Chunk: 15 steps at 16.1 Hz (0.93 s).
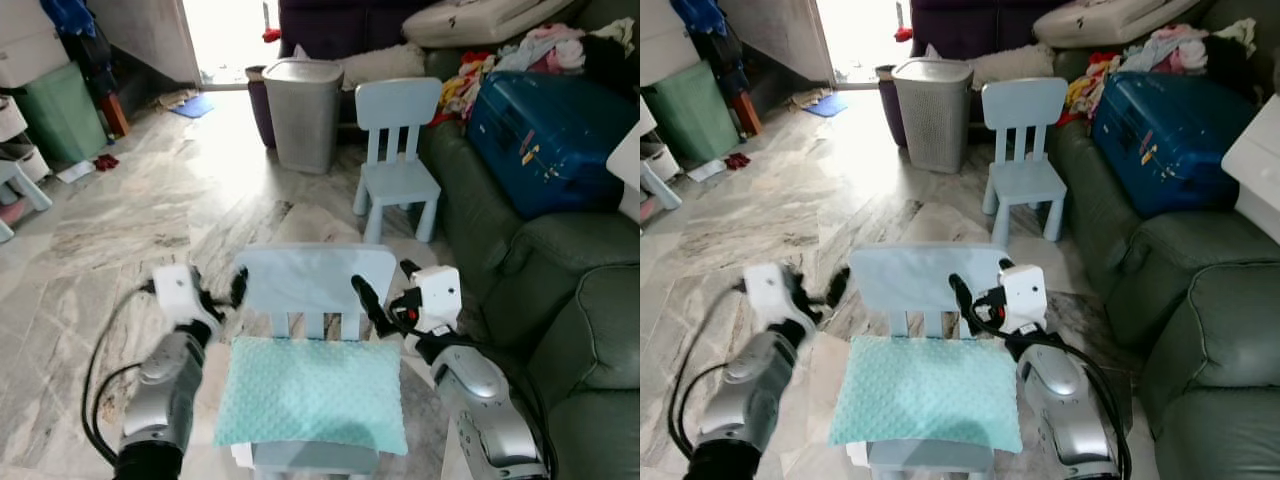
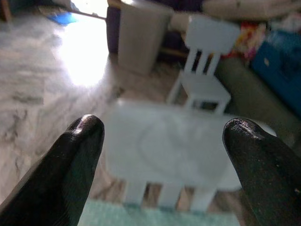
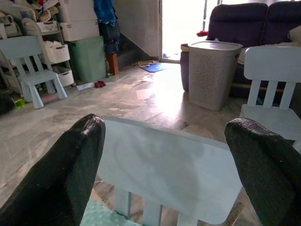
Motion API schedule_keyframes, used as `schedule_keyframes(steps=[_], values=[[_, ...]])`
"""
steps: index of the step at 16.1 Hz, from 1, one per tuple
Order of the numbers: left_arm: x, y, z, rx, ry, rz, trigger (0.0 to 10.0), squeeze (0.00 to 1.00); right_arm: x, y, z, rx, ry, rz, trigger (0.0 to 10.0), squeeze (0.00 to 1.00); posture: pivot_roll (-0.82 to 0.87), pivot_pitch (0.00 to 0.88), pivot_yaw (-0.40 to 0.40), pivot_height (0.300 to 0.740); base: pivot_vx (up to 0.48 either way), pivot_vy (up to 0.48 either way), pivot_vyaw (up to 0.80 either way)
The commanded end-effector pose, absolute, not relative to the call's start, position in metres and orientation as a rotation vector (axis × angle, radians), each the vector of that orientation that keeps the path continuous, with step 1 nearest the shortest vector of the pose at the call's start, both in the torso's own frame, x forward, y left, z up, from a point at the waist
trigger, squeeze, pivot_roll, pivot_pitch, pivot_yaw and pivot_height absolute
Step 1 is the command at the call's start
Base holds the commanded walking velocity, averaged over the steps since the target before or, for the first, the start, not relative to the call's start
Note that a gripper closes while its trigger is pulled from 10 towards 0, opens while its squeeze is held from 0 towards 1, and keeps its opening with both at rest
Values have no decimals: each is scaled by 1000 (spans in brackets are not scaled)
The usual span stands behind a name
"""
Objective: Move the pillow to the sofa
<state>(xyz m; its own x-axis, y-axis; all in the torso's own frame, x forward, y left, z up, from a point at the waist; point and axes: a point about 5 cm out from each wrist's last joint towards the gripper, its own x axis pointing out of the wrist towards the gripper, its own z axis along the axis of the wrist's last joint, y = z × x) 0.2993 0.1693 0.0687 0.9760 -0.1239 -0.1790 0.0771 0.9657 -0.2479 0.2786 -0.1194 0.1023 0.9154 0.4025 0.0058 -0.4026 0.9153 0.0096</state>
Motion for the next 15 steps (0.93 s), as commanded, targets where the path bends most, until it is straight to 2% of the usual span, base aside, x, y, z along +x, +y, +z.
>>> schedule_keyframes(steps=[1,3,5,6,9,12,15], values=[[300,170,64,-191,222,-122,10000,0,279,-123,103,1,-4,393,10000,0,-162,0,47,740,0,0,0],[294,174,57,-138,218,-132,10000,0,277,-129,98,2,22,373,10000,0,-156,0,44,740,0,0,0],[280,191,35,-118,282,-88,10000,0,271,-135,91,0,55,365,10000,0,-158,0,41,740,0,0,0],[266,208,19,-107,351,-30,10000,0,263,-141,82,-8,91,361,10000,0,-154,0,36,740,0,0,0],[240,223,4,-86,413,-20,10000,0,246,-164,64,-37,162,316,10000,0,-136,11,20,740,0,0,0],[225,225,-5,-71,432,-38,10000,0,238,-180,58,-39,198,284,10000,0,-131,14,19,740,0,0,0],[228,223,-4,-52,422,-67,10000,0,239,-184,57,-52,205,263,10000,0,-135,9,20,740,0,0,0]])
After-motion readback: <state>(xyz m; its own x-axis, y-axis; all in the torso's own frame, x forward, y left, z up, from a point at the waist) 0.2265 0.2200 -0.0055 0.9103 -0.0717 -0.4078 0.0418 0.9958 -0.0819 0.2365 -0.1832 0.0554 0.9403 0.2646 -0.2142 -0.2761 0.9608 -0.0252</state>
